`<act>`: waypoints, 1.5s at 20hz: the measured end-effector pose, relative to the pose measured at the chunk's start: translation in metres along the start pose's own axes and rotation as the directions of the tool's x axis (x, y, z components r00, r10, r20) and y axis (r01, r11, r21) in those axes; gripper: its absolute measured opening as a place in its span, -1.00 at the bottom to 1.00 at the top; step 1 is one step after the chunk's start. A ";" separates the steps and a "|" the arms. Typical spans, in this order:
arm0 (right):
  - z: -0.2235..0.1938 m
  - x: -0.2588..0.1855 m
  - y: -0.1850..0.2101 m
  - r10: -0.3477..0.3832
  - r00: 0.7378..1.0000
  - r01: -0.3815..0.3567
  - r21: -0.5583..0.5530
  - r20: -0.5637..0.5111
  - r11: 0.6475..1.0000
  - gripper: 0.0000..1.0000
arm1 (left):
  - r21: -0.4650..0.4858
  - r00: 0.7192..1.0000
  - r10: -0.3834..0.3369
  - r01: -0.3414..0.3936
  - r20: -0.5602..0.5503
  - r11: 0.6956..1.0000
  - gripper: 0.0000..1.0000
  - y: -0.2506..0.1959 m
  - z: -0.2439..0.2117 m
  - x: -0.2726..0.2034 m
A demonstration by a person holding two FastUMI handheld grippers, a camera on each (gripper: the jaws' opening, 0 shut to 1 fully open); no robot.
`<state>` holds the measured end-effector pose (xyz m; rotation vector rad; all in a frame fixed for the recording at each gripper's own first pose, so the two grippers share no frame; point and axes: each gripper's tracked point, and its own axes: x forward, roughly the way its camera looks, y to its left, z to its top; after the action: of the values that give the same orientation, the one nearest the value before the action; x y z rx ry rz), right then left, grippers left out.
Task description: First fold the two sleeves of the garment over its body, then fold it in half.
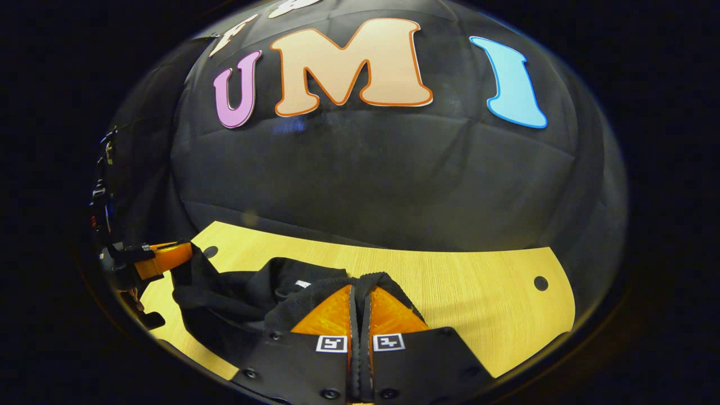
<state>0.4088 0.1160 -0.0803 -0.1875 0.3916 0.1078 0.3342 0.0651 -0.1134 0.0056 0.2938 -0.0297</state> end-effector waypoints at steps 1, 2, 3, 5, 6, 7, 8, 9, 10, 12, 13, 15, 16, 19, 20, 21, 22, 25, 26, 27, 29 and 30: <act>0.001 0.001 0.000 -0.005 1.000 0.005 0.015 0.005 1.000 -0.94 | 0.003 1.000 0.004 -0.004 0.002 1.000 -1.00 0.002 -0.001 0.002; 0.003 0.002 0.001 -0.010 1.000 0.009 0.029 0.011 1.000 -0.94 | 0.007 1.000 0.006 -0.006 0.005 1.000 -1.00 0.003 0.000 0.003; 0.005 0.003 0.001 -0.014 1.000 0.013 0.030 0.019 0.999 -0.90 | 0.014 1.000 0.010 -0.010 0.013 1.000 -1.00 0.005 0.003 0.005; 0.003 0.008 0.000 -0.022 1.000 0.022 0.024 0.016 0.999 -0.77 | 0.031 1.000 0.006 -0.007 0.020 0.999 -0.95 0.006 0.005 0.005; 0.001 0.007 0.000 -0.023 1.000 0.023 0.019 0.012 1.000 -0.75 | 0.035 1.000 -0.002 0.001 0.022 0.999 -0.94 0.005 0.007 0.003; 0.001 0.006 0.000 -0.024 1.000 0.024 0.015 0.010 1.000 -0.69 | 0.039 1.000 -0.004 0.003 0.029 0.999 -0.89 0.004 0.009 0.004; 0.001 0.005 -0.001 -0.026 1.000 0.026 0.014 0.012 1.000 -0.65 | 0.046 0.999 -0.003 0.001 0.039 0.999 -0.88 0.006 0.013 0.004; 0.002 0.004 -0.002 -0.033 0.999 0.033 0.015 0.015 0.999 -0.58 | 0.052 0.999 -0.004 0.001 0.051 0.999 -0.73 0.006 0.017 0.003; 0.006 0.003 -0.005 -0.050 0.998 0.050 0.013 0.025 0.999 -0.52 | 0.062 0.998 -0.002 -0.002 0.064 0.998 -0.59 0.007 0.023 0.001; 0.014 -0.002 -0.013 -0.080 0.995 0.079 0.019 0.051 0.997 -0.34 | 0.080 0.996 -0.002 -0.005 0.088 0.997 -0.27 0.010 0.032 -0.002; 0.018 -0.006 -0.013 -0.078 0.995 0.076 0.034 0.061 0.997 -0.33 | 0.082 0.995 -0.009 0.001 0.099 0.997 -0.14 0.008 0.036 -0.004; 0.025 -0.012 -0.018 -0.086 0.993 0.081 0.056 0.081 0.995 -0.10 | 0.086 0.993 -0.011 0.001 0.114 0.996 0.17 0.009 0.041 -0.007; 0.028 -0.017 -0.020 -0.090 0.992 0.085 0.059 0.089 0.995 0.12 | 0.087 0.993 -0.012 0.002 0.120 0.996 0.36 0.009 0.044 -0.009; 0.034 -0.032 -0.026 -0.120 0.986 0.118 0.022 0.118 0.993 0.77 | 0.093 0.992 -0.006 -0.006 0.128 0.996 0.69 0.011 0.049 -0.016; 0.035 -0.038 -0.027 -0.122 0.984 0.121 0.013 0.131 0.993 0.83 | 0.093 0.991 -0.002 -0.010 0.135 0.996 0.72 0.012 0.052 -0.018; 0.037 -0.044 -0.025 -0.115 0.983 0.115 0.009 0.142 0.993 0.89 | 0.093 0.990 -0.003 -0.010 0.140 0.996 0.76 0.014 0.055 -0.023; 0.038 -0.052 -0.022 -0.106 0.983 0.106 0.010 0.147 0.994 0.89 | 0.099 0.990 -0.005 -0.009 0.139 0.995 0.76 0.013 0.058 -0.031; 0.044 -0.076 -0.014 -0.089 0.979 0.087 0.018 0.181 0.996 0.98 | 0.101 0.985 -0.025 0.008 0.170 0.995 0.76 0.008 0.076 -0.054; 0.046 -0.086 -0.012 -0.086 0.977 0.085 0.014 0.196 0.996 0.99 | 0.097 0.983 -0.033 0.015 0.182 0.995 0.76 0.006 0.083 -0.064; 0.047 -0.095 -0.011 -0.090 0.973 0.090 0.010 0.212 0.996 0.98 | 0.099 0.981 -0.039 0.020 0.189 0.995 0.76 0.004 0.088 -0.074; 0.047 -0.116 -0.006 -0.080 0.969 0.080 0.008 0.234 0.997 0.97 | 0.108 0.978 -0.039 0.017 0.203 0.994 0.76 0.004 0.096 -0.093; 0.046 -0.125 -0.003 -0.072 0.967 0.072 0.008 0.244 0.997 0.98 | 0.113 0.976 -0.034 0.009 0.214 0.994 0.75 0.005 0.099 -0.103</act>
<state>0.3108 0.1141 0.0104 -0.1869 0.1384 0.0586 0.2649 0.0719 0.0109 0.1095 0.0741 -0.0678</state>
